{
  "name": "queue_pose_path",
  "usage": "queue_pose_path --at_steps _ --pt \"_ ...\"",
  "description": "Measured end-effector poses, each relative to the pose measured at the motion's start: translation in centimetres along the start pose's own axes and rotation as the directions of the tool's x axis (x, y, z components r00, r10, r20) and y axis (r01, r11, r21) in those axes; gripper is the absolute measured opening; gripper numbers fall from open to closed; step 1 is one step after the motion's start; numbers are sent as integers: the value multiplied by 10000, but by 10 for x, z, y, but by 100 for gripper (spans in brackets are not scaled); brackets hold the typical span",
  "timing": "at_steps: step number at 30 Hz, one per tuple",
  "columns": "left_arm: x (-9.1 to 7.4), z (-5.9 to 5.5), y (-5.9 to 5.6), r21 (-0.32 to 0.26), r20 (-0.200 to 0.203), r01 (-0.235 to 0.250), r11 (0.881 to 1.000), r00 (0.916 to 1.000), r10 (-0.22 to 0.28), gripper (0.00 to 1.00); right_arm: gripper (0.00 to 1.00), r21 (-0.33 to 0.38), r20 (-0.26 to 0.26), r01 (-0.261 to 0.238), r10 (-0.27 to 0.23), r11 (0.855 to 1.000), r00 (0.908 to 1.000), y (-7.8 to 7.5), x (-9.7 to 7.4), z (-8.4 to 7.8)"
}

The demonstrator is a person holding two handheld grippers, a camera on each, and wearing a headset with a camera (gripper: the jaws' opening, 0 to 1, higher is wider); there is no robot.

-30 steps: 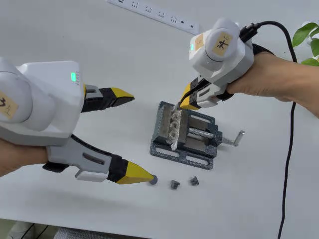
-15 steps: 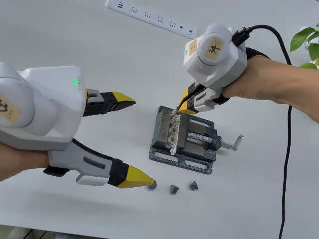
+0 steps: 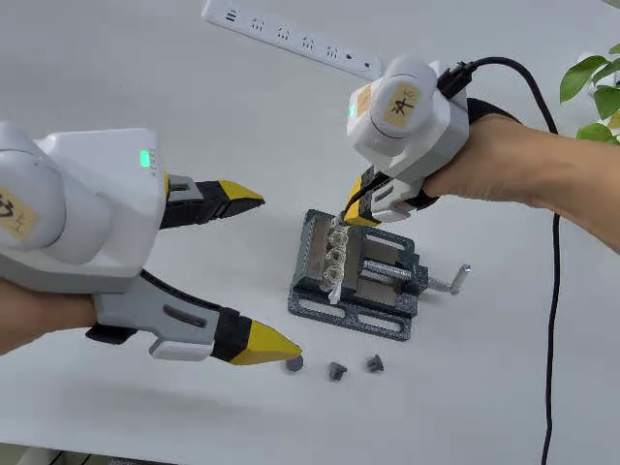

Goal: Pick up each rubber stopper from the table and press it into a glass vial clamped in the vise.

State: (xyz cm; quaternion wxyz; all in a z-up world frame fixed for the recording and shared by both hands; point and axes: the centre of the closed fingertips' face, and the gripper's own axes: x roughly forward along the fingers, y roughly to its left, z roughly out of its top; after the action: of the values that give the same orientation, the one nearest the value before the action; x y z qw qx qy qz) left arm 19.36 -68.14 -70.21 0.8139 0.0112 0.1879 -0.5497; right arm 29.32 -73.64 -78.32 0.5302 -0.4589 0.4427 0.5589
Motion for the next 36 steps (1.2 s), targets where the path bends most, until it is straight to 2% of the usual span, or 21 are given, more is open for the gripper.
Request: queue_pose_path --at_steps 6,14,16,18,22,26,28,30,36 --pt "1 1 0 16 26 15 10000 10000 -15 84 0 200 109 -60 58 9998 9999 1 0 0" --pt "2 2 -1 -14 45 24 10000 10000 -24 84 0 87 -91 -80 81 9999 9999 0 -1 -2" --pt "2 2 0 -66 54 14 10000 10000 -14 84 0 206 74 -130 129 9997 9999 1 2 2" --pt "1 2 0 -30 49 2 10000 10000 -2 84 0 90 -95 -139 140 9999 9999 0 1 2" --pt "-1 3 2 -113 104 -48 9999 9999 49 83 0 36 -62 -86 86 10000 9999 0 1 1" --pt "-2 1 3 -131 44 -83 9999 10000 84 83 0 776 404 -219 188 9967 9990 0 0 2" --pt "-2 2 2 -178 85 -66 9998 9999 68 83 0 783 547 -245 203 9966 9983 -2 0 -1" --pt "-2 1 2 -135 41 -76 9999 10000 77 83 0 1296 836 -296 189 9911 9963 -2 0 1" --pt "-1 1 3 -171 50 -68 9998 10000 69 82 0 1467 1235 -351 169 9886 9922 -3 0 -1"
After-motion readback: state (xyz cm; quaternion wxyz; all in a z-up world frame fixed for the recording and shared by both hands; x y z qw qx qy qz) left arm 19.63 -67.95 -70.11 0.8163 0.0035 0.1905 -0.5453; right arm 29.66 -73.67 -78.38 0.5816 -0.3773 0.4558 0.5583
